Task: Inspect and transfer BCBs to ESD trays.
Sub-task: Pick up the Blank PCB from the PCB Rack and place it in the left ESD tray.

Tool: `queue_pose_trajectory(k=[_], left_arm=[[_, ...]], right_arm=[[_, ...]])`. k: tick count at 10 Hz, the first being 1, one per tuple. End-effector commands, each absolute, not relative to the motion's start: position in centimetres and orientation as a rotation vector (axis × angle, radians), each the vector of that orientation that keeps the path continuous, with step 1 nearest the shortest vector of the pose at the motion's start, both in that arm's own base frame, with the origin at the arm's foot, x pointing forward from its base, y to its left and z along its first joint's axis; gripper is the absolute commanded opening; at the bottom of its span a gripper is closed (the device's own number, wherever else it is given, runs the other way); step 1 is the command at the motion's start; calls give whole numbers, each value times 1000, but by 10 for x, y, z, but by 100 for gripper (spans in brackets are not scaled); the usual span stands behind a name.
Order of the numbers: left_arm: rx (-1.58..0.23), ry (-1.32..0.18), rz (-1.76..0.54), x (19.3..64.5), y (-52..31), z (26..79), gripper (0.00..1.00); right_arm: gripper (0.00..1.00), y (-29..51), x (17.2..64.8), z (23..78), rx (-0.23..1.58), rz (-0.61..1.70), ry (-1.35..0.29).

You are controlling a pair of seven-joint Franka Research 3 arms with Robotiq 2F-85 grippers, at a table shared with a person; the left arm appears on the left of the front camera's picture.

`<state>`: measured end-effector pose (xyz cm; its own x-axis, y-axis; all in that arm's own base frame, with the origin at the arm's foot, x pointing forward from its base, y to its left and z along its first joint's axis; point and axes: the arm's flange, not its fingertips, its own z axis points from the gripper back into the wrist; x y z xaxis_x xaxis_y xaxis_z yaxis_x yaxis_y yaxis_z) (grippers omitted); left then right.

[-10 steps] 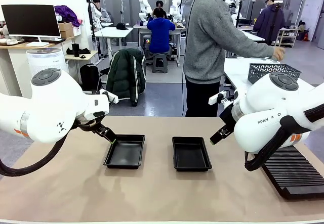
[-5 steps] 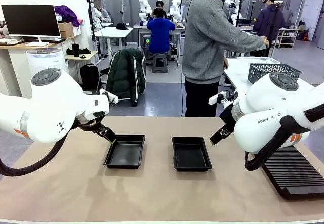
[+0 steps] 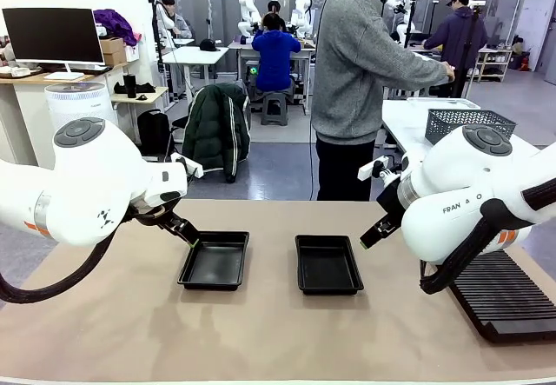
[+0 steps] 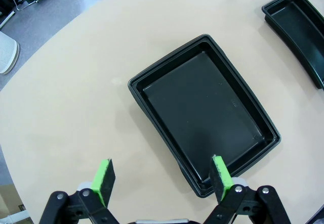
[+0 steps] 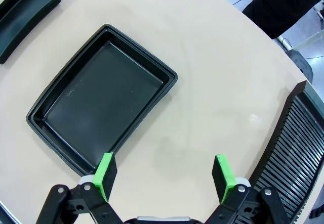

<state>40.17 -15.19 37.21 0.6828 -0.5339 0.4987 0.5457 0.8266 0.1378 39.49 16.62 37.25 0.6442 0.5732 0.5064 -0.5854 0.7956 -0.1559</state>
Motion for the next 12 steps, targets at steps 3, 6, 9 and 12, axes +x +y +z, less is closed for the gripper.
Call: queue_pose_trajectory(k=[3,6,9,12], left_arm=[[-23,-552,-605,402,-152,372,100],[-23,-552,-605,402,-152,372,100],[-23,-552,-605,402,-152,372,100],[-23,-552,-605,402,-152,372,100]], right_arm=[[100,166,395,372,23,659,-569],[100,166,395,372,23,659,-569],[100,166,395,372,23,659,-569],[100,166,395,372,23,659,-569]])
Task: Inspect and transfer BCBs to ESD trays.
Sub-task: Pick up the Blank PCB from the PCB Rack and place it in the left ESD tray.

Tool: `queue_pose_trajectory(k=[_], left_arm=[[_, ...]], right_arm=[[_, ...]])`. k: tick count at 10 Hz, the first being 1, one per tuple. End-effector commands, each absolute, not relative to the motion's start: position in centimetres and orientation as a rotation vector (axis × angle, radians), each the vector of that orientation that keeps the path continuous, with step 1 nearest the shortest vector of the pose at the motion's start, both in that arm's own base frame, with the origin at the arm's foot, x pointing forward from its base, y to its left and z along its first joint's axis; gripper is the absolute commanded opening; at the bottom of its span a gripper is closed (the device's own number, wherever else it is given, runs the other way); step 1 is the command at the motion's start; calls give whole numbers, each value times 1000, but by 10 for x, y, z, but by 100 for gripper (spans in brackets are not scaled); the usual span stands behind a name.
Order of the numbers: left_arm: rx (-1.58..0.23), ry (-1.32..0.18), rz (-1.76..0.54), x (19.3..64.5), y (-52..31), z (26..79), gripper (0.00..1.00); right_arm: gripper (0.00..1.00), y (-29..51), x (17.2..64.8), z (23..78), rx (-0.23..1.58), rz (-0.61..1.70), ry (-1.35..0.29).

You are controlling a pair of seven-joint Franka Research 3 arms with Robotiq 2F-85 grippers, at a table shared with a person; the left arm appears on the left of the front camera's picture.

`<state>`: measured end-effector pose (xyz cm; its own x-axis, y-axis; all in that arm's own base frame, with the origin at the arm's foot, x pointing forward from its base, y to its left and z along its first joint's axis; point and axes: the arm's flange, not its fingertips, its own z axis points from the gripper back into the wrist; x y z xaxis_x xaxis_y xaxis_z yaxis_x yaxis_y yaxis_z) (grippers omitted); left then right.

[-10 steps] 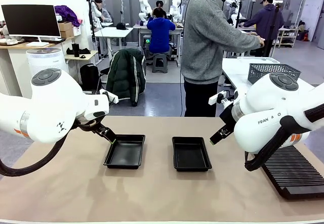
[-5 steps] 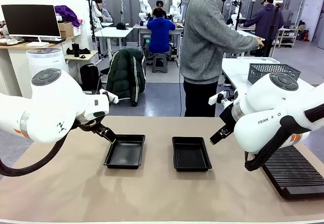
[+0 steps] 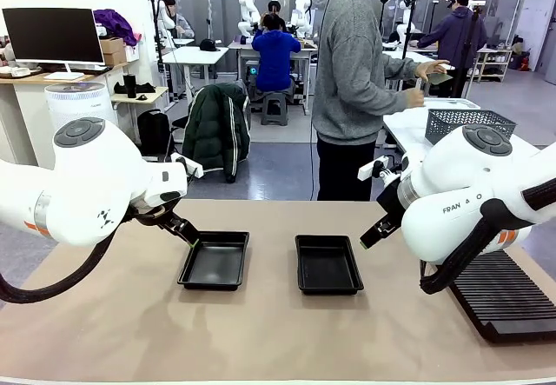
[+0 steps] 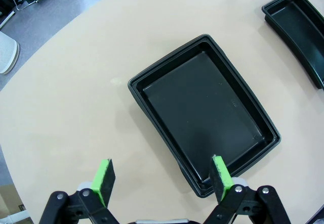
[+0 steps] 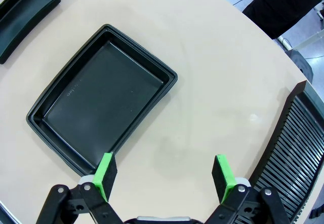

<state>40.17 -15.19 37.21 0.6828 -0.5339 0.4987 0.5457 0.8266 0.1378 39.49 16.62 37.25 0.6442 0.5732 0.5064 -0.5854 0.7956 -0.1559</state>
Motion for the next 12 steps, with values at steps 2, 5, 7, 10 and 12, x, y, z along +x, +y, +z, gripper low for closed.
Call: queue_pose_trajectory(k=[2,5,7,10,12], left_arm=[[-23,-552,-605,402,-152,372,100],[-23,-552,-605,402,-152,372,100],[-23,-552,-605,402,-152,372,100],[-23,-552,-605,402,-152,372,100],[-23,-552,-605,402,-152,372,100]], right_arm=[[100,166,395,372,23,659,-569],[100,166,395,372,23,659,-569],[100,166,395,372,23,659,-569],[100,166,395,372,23,659,-569],[100,166,395,372,23,659,-569]])
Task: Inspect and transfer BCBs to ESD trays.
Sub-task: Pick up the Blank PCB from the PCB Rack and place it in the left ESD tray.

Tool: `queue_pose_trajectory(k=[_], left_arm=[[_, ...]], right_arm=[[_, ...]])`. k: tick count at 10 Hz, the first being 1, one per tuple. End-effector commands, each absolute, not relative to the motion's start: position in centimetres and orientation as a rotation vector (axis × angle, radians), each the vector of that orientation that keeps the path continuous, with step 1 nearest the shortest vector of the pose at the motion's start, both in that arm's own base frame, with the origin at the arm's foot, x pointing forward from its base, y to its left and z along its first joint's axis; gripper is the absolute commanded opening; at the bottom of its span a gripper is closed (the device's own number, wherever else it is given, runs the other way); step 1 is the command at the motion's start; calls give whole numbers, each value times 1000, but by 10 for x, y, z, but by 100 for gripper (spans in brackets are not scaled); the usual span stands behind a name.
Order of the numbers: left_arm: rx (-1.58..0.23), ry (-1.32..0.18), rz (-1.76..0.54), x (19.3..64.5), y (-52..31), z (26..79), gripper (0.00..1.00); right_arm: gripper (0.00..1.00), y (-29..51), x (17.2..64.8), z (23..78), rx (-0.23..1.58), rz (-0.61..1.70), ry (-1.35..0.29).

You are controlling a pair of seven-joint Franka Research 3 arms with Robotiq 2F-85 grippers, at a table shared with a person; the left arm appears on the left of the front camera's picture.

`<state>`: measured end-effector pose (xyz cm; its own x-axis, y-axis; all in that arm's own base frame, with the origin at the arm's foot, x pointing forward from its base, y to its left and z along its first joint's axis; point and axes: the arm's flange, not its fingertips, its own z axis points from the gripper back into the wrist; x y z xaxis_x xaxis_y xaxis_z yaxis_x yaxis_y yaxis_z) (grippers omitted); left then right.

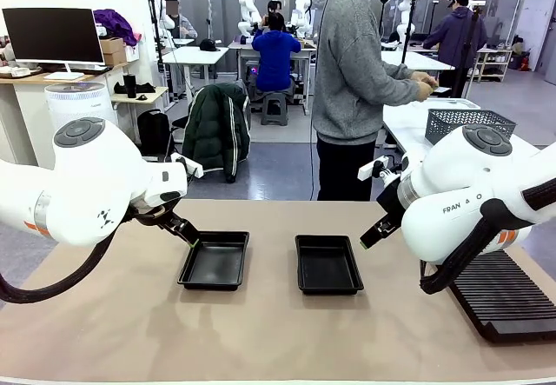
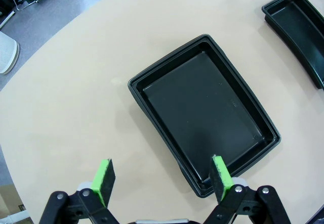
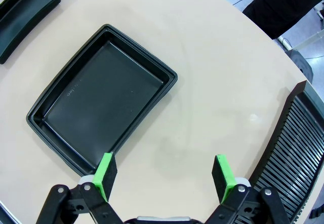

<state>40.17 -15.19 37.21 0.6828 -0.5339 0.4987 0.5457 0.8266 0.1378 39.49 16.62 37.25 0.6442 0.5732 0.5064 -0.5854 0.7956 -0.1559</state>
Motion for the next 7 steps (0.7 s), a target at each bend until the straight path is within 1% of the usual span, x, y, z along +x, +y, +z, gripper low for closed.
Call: queue_pose_trajectory(k=[1,7], left_arm=[[-23,-552,-605,402,-152,372,100],[-23,-552,-605,402,-152,372,100]], right_arm=[[100,166,395,372,23,659,-569],[100,166,395,372,23,659,-569]])
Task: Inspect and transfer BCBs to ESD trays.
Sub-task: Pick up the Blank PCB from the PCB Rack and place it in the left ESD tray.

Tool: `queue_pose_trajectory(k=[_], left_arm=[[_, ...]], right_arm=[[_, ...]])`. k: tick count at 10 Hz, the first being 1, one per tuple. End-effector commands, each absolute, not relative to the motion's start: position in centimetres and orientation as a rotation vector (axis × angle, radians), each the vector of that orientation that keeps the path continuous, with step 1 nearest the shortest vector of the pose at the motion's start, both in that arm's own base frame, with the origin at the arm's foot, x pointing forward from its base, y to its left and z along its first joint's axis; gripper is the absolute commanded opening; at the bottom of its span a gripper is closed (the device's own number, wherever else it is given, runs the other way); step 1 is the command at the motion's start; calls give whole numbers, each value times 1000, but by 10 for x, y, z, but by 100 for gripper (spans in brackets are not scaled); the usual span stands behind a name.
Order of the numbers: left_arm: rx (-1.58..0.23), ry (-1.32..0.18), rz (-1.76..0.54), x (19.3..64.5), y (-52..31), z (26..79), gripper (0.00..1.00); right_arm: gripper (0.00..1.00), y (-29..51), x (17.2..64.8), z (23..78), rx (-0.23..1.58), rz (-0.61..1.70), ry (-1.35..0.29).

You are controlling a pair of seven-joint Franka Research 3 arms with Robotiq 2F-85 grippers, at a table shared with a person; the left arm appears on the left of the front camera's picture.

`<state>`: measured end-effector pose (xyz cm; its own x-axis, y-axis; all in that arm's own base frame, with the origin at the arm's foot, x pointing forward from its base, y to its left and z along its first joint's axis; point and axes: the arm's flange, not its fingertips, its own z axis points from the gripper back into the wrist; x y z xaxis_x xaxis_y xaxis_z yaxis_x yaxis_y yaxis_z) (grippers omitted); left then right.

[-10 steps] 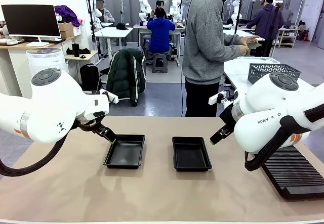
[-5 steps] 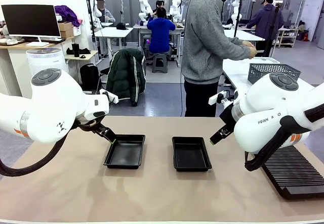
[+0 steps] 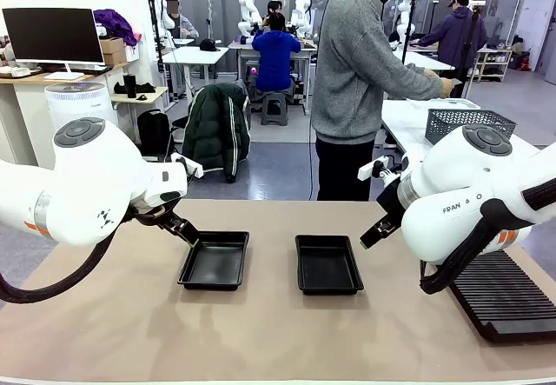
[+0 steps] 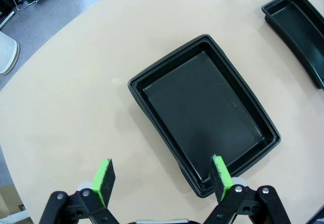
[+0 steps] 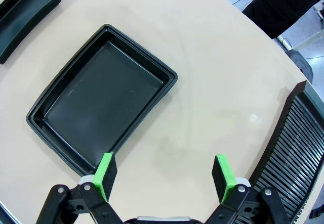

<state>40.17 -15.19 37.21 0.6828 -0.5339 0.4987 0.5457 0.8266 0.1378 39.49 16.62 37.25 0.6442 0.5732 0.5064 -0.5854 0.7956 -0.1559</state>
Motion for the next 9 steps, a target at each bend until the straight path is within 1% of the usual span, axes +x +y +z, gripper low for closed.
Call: queue_pose_trajectory(k=[1,9], left_arm=[[-23,-552,-605,402,-152,372,100],[-23,-552,-605,402,-152,372,100]], right_arm=[[100,166,395,372,23,659,-569],[100,166,395,372,23,659,-569]])
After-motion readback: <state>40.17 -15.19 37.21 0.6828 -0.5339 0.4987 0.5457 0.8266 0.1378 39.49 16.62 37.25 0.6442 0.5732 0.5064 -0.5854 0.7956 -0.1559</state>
